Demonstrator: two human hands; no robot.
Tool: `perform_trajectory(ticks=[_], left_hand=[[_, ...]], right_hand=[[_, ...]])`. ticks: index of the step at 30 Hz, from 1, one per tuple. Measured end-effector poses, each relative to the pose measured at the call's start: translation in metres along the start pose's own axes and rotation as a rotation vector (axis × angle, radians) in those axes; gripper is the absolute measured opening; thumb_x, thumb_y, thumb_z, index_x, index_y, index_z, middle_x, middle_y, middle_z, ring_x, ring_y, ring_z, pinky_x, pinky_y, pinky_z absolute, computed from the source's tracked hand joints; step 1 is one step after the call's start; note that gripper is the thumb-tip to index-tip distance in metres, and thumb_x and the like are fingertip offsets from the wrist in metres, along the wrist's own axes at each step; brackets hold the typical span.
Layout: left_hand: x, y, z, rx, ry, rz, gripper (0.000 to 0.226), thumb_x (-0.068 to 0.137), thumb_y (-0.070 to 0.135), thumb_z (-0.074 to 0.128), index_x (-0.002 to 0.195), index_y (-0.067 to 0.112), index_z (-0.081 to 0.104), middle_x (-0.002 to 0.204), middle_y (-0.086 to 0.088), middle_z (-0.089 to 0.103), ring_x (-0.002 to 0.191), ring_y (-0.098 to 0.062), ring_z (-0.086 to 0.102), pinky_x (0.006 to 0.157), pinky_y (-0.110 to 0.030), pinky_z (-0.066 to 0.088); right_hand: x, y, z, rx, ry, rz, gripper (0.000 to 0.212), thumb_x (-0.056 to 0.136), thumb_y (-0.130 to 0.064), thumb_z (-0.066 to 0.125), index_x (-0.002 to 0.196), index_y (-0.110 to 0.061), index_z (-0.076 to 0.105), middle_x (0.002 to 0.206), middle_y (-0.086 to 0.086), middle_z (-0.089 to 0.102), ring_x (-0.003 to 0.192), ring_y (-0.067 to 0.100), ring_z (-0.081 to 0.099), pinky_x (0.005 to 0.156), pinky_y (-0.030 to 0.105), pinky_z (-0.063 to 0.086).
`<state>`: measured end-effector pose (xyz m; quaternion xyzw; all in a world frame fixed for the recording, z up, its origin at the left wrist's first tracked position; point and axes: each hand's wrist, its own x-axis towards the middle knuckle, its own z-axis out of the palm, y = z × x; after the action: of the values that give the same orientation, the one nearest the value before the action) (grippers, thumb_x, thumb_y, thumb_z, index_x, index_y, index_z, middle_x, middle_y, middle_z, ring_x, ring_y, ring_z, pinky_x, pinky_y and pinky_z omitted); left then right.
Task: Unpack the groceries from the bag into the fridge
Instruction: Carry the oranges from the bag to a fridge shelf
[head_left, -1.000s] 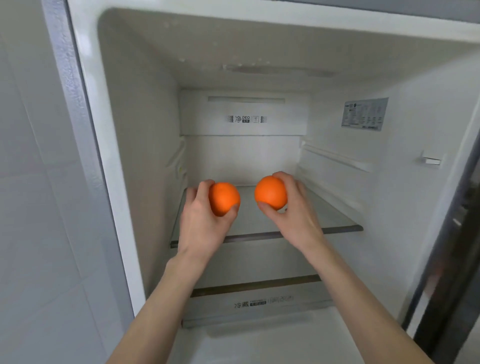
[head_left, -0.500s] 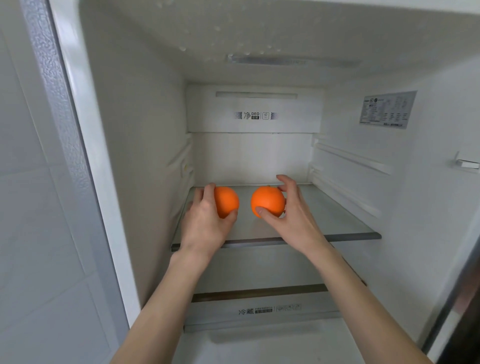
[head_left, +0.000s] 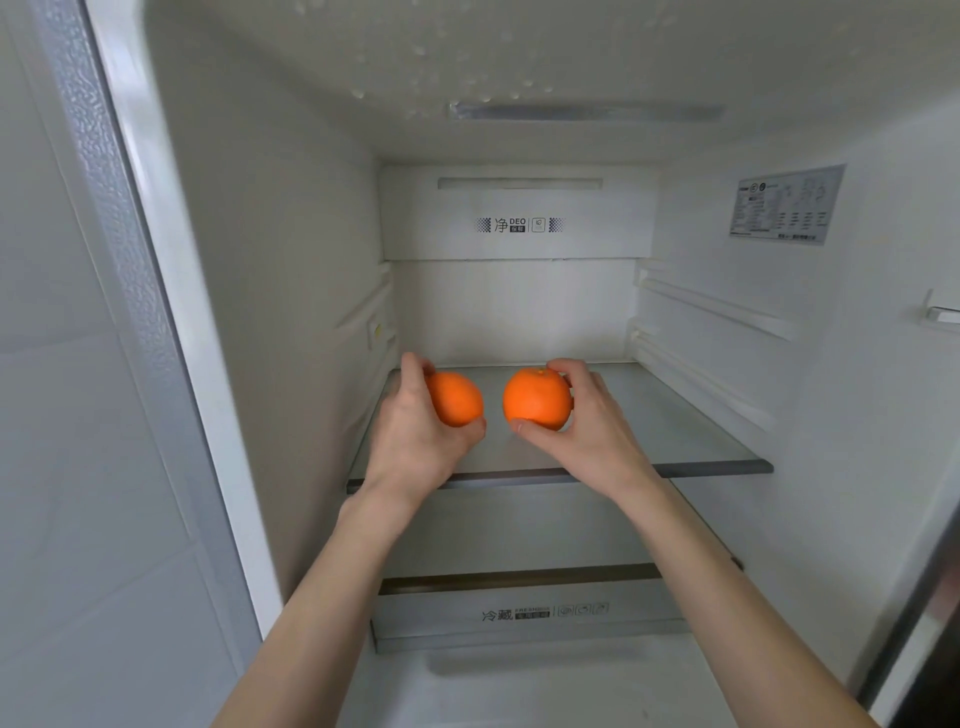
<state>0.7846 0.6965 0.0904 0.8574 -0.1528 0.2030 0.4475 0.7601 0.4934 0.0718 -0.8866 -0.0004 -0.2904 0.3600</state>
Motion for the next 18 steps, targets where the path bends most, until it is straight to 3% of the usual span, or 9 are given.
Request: perform_trajectory(ticks=[3,5,7,10,14,18], left_hand=[[0.0023,-0.0018,0.0009,0.033,-0.031,0.019,0.071,0.074,0.03,0.088,0.135,0.022,0.053,0.129,-0.003,0.04,0.114,-0.03,0.056,0.095,-0.029,0.046],[0.0046,-0.002,0.0007,0.068,-0.045,0.013,0.081,0.075,0.032,0.087,0.146,0.022,0.048,0.133,-0.005,0.044,0.123,-0.029,0.052,0.097,-0.028,0.042],[0.0052,-0.0009,-0.0003,0.036,-0.055,-0.033,0.086,0.076,0.034,0.087,0.148,0.023,0.042,0.124,-0.005,0.056,0.113,-0.027,0.056,0.091,-0.029,0.044],[0.0052,-0.0013,0.0011,-0.05,-0.091,-0.081,0.072,0.08,0.034,0.086,0.138,0.021,0.045,0.112,0.001,0.057,0.103,-0.023,0.058,0.083,-0.028,0.042],[0.0013,-0.005,0.0044,-0.123,-0.082,-0.081,0.071,0.082,0.031,0.086,0.14,0.019,0.047,0.118,0.002,0.051,0.107,-0.019,0.056,0.088,-0.027,0.041],[0.001,-0.0073,0.0057,-0.115,-0.056,-0.072,0.082,0.082,0.034,0.085,0.149,0.019,0.04,0.13,-0.002,0.055,0.109,-0.017,0.054,0.09,-0.027,0.04]], right_hand=[[0.0027,-0.002,-0.0007,0.023,-0.046,-0.014,0.078,0.077,-0.042,0.086,0.14,-0.028,0.041,0.137,0.001,0.052,0.122,0.022,0.054,0.095,0.036,0.045],[0.0022,-0.0013,-0.0007,0.031,-0.067,-0.019,0.079,0.078,-0.043,0.085,0.142,-0.03,0.04,0.139,0.001,0.051,0.123,0.023,0.054,0.1,0.04,0.047],[0.0004,-0.0007,-0.0009,0.025,-0.077,-0.024,0.08,0.079,-0.045,0.084,0.144,-0.034,0.038,0.141,0.0,0.05,0.123,0.024,0.055,0.101,0.045,0.049],[-0.0007,-0.002,-0.0008,0.004,-0.083,-0.029,0.079,0.081,-0.049,0.081,0.146,-0.038,0.037,0.142,0.0,0.049,0.121,0.024,0.059,0.101,0.048,0.052],[-0.0033,-0.0052,0.0004,-0.006,-0.076,-0.041,0.076,0.083,-0.054,0.078,0.147,-0.042,0.039,0.139,-0.001,0.048,0.118,0.022,0.06,0.103,0.048,0.051],[-0.0034,-0.0072,-0.0034,0.012,-0.081,-0.031,0.072,0.088,-0.047,0.077,0.15,-0.036,0.043,0.138,0.001,0.046,0.118,0.021,0.059,0.103,0.041,0.05]])
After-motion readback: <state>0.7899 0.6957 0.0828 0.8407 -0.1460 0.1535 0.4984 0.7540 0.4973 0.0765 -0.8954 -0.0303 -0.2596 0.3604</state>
